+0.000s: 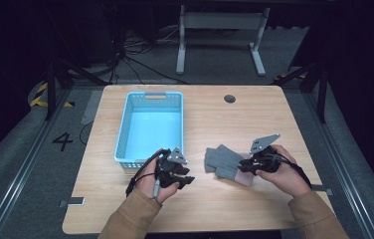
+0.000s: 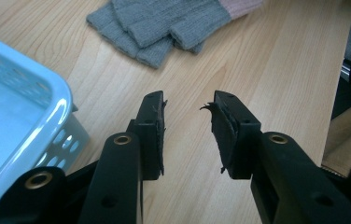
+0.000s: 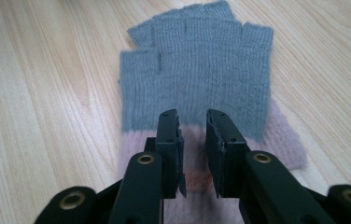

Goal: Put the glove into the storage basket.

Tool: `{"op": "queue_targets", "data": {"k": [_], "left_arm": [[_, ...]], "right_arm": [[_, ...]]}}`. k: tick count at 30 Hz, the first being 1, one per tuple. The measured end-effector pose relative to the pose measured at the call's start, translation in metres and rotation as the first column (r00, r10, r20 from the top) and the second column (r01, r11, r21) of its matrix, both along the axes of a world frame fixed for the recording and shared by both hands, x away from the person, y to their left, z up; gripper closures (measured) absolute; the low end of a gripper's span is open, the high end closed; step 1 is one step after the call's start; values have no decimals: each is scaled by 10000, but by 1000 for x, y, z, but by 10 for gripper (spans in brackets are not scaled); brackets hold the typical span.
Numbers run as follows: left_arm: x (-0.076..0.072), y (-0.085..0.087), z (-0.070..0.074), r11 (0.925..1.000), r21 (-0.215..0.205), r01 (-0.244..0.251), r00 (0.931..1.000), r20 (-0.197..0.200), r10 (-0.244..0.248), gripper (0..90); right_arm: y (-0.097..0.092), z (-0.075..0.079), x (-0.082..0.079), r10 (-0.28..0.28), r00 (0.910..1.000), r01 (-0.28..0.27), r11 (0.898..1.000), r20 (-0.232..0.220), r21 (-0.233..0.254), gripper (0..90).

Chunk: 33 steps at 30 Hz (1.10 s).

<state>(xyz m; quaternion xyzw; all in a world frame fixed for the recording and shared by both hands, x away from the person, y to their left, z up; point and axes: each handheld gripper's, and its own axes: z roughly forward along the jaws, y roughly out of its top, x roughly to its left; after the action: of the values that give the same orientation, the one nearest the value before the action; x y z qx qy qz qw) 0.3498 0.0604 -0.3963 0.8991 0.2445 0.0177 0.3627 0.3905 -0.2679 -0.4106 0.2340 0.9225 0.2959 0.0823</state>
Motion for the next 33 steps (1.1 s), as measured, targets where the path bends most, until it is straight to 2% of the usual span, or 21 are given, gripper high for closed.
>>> {"op": "queue_targets", "data": {"k": [4,8,10,14,15,16,26,28,30,33], "left_arm": [[1,-4,-1,10000,10,26,10000,19,-26,652],[3,-9,-1,9999,-118,-7,10000,15,7,660],[4,-12,-2,9999,-101,-1,10000,70,1,663],[5,-18,-3,9999,-45,120,9999,118,-119,664],[5,-19,-4,9999,-87,94,9999,120,-93,664],[5,-20,-4,9999,-77,89,9999,87,-88,664],[9,-32,-9,9998,82,173,9997,170,-174,664],[10,-33,-10,9999,116,122,9997,188,-124,664],[10,-34,-11,9998,131,122,9997,193,-125,666],[11,-34,-12,9998,186,-49,9995,303,44,666]], "right_arm": [[-1,0,-4,-237,9996,236,9997,161,71,656],[-7,8,-14,-667,9973,647,9962,322,588,616],[-13,12,-20,-1005,9941,976,9929,415,684,601],[-28,16,-29,-1947,9807,1922,9771,184,917,560],[-30,16,-31,-2064,9784,2043,9749,143,890,553],[-35,16,-35,-2346,9720,2331,9696,134,742,551],[-47,11,-44,-2893,9571,2880,9560,149,562,570],[-47,10,-46,-3047,9524,3044,9506,-37,615,596],[-47,8,-49,-3055,9520,3061,9496,-196,674,613],[-46,8,-49,-3097,9507,3102,9475,-189,774,617]]}}
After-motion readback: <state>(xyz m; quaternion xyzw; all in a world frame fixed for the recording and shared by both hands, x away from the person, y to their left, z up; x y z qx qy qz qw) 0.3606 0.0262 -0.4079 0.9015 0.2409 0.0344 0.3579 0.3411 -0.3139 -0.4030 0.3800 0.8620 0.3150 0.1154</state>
